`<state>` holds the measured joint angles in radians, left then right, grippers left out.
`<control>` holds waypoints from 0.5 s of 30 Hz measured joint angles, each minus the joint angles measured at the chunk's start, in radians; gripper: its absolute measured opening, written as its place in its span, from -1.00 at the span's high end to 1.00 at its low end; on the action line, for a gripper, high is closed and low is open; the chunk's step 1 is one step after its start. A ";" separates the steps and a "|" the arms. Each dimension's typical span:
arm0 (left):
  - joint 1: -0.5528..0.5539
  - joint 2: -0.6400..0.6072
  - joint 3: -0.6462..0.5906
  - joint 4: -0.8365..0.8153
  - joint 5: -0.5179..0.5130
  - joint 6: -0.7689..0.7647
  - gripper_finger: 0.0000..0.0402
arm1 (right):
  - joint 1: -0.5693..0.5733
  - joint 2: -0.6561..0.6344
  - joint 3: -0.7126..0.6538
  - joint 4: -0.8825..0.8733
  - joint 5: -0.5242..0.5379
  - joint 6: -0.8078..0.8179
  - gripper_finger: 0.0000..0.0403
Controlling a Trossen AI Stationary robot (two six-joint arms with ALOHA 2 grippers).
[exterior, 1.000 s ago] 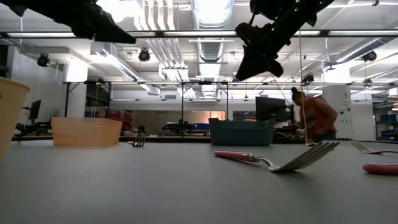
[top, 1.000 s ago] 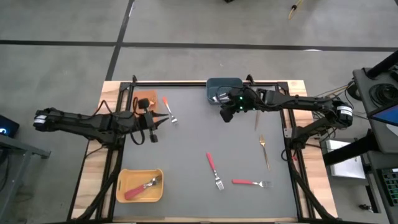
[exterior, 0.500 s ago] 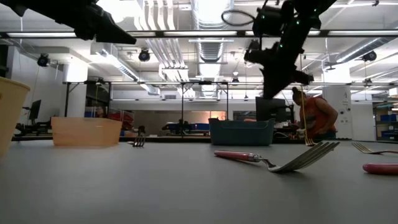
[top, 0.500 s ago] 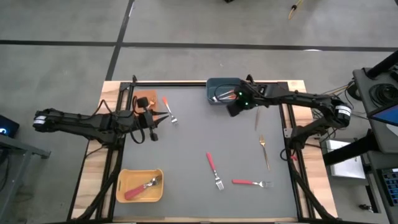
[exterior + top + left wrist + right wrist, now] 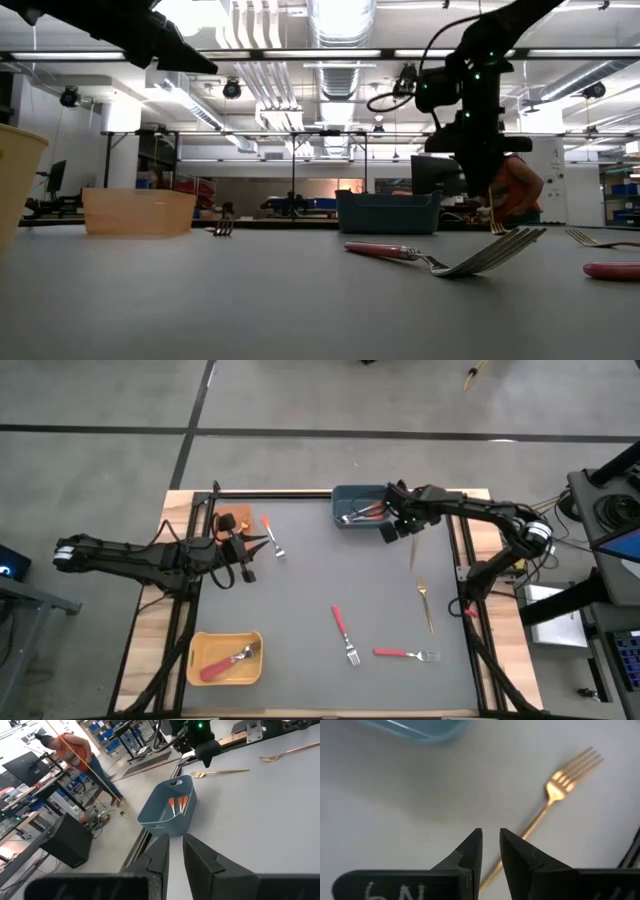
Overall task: Sort silverware by color (type)
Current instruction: Put the gold fork into the orange bin
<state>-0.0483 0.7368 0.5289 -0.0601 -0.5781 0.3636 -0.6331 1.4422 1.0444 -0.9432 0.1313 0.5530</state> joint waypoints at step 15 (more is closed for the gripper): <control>0.000 0.000 0.000 0.000 0.000 -0.006 0.81 | -0.153 0.000 -0.136 0.060 -0.003 0.009 0.71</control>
<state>-0.0483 0.7368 0.5289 -0.0605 -0.5777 0.3580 -0.7858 1.4418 0.9089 -0.8832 0.1286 0.5616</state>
